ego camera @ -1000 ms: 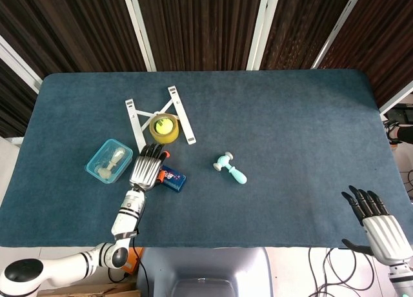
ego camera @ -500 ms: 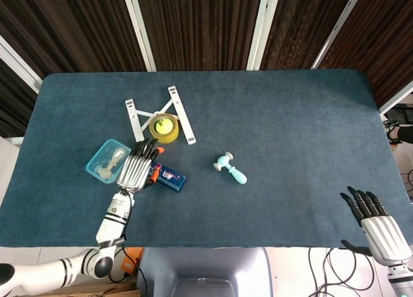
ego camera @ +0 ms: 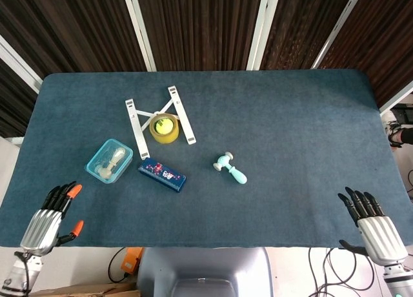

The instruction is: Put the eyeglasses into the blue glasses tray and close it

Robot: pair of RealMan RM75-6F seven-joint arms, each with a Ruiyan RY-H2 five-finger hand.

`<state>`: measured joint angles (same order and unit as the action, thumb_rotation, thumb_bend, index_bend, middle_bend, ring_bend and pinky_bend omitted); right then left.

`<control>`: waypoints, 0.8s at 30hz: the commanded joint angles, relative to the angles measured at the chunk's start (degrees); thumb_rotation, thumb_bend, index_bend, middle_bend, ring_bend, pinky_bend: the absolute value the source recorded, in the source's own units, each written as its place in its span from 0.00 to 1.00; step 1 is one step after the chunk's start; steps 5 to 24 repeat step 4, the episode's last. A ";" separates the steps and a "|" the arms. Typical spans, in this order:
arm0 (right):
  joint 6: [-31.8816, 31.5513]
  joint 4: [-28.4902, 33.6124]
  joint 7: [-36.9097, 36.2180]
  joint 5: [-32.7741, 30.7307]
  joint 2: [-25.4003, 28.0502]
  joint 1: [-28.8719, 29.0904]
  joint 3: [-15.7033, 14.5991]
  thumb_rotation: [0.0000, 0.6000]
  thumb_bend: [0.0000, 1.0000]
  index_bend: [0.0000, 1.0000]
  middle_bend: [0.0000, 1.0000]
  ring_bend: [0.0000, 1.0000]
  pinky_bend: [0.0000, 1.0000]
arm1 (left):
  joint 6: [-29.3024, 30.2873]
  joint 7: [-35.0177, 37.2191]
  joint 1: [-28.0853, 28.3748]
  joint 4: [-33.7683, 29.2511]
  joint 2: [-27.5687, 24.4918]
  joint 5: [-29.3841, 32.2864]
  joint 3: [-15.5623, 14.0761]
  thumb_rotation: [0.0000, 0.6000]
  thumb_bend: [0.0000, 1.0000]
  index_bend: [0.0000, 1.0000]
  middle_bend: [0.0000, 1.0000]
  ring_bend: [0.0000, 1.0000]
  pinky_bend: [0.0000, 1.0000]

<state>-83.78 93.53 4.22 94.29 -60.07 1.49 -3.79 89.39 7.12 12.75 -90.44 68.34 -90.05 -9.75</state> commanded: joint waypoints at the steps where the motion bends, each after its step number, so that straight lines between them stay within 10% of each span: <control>1: -0.37 0.13 0.22 -0.16 -0.22 -0.14 0.26 1.00 0.18 0.00 0.00 0.00 0.00 | 3.84 3.40 -2.94 3.05 -2.17 -3.66 -1.12 1.00 0.36 0.00 0.00 0.00 0.01; 24: -0.44 0.04 0.49 -0.33 -0.33 -0.21 0.35 1.00 0.18 0.00 0.00 0.00 0.00 | 3.54 4.08 -3.36 3.54 -2.35 -3.62 -0.47 1.00 0.36 0.00 0.00 0.00 0.01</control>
